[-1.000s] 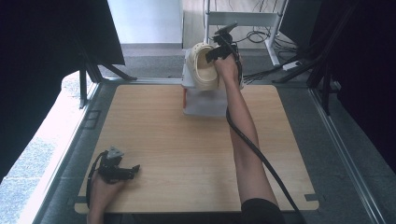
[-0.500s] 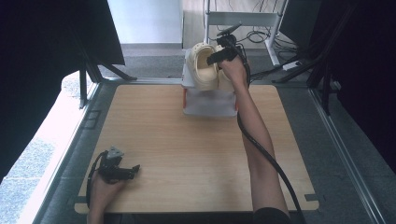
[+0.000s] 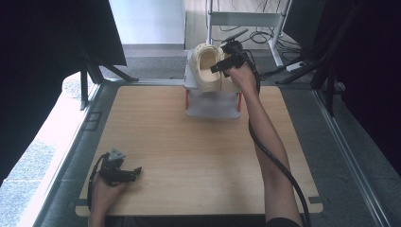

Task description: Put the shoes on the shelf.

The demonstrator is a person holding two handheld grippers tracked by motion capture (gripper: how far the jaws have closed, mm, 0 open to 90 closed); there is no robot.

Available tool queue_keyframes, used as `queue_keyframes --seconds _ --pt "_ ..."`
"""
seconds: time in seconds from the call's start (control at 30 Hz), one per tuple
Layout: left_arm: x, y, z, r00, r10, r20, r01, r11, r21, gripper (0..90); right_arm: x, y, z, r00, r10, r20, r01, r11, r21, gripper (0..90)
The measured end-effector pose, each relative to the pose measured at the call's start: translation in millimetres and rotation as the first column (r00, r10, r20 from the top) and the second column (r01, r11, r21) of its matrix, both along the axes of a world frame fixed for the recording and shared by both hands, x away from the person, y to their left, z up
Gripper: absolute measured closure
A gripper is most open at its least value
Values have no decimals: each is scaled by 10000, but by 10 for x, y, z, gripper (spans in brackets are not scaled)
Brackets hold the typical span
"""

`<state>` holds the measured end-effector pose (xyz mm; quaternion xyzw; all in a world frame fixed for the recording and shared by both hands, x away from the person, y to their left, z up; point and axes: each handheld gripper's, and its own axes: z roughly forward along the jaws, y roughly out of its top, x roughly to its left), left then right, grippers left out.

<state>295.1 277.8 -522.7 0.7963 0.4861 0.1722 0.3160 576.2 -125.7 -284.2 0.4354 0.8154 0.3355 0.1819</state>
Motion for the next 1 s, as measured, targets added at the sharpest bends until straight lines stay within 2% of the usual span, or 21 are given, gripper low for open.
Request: queue_keyframes --seconds 0.6,1.0 --pt "1 -2 0 10000 19 -5 -19 10000 -14 56 -419 -110 39 9933 1092 381 -1104 9934 324 54" --pt "1 -2 1 10000 22 -3 -22 10000 7 56 -722 -187 18 9868 1603 230 -1614 9849 631 69"
